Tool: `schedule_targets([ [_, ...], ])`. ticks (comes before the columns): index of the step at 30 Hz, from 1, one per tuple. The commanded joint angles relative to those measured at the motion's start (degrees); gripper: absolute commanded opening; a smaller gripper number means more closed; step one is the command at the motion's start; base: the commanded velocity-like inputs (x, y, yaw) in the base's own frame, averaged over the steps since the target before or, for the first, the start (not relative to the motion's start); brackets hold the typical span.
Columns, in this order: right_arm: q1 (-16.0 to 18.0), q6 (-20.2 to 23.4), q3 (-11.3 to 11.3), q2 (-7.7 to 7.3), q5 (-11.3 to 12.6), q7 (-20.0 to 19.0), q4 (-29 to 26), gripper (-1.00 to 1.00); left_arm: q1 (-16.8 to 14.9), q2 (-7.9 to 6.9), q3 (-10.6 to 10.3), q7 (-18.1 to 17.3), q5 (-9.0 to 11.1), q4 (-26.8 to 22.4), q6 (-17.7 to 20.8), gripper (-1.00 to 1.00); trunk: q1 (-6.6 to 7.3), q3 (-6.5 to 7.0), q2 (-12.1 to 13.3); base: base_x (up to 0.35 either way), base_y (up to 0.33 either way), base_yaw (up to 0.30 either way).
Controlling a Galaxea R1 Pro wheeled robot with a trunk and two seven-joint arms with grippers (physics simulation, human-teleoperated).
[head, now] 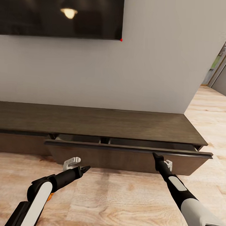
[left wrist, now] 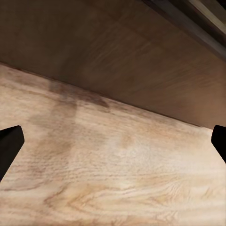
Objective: Place each of the two pumpkins and all three candles from the living room inside a cabinet in the living room (use any cabinet), then make sure every cabinet is closed, and position the cauldron so it is next to a table in the living room.
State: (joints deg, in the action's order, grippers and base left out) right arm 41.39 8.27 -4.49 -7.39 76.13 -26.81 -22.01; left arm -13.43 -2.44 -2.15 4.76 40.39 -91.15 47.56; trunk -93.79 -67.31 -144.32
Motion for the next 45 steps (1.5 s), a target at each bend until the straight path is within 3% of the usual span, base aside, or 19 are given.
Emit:
schedule_targets([
  [1,0.0,0.4,-1.1,-0.17,0.8,0.0,0.3,-1.00,0.0,-0.03,0.0,0.5,0.6,-0.1,0.2,1.00,0.00,-0.06,0.0,0.000,0.000,0.000],
  [18,0.0,0.3,-1.1,-0.14,0.9,0.2,0.3,-1.00,0.0,-0.07,0.0,0.5,0.6,-0.1,0.2,1.00,0.00,-0.06,0.0,-0.002,0.000,0.000],
  [45,0.0,0.4,-1.0,-0.18,0.8,-0.2,0.3,-1.00,0.0,-0.09,0.0,0.5,0.6,-0.1,0.2,1.00,0.00,-0.06,0.0,-0.127,0.000,0.000],
])
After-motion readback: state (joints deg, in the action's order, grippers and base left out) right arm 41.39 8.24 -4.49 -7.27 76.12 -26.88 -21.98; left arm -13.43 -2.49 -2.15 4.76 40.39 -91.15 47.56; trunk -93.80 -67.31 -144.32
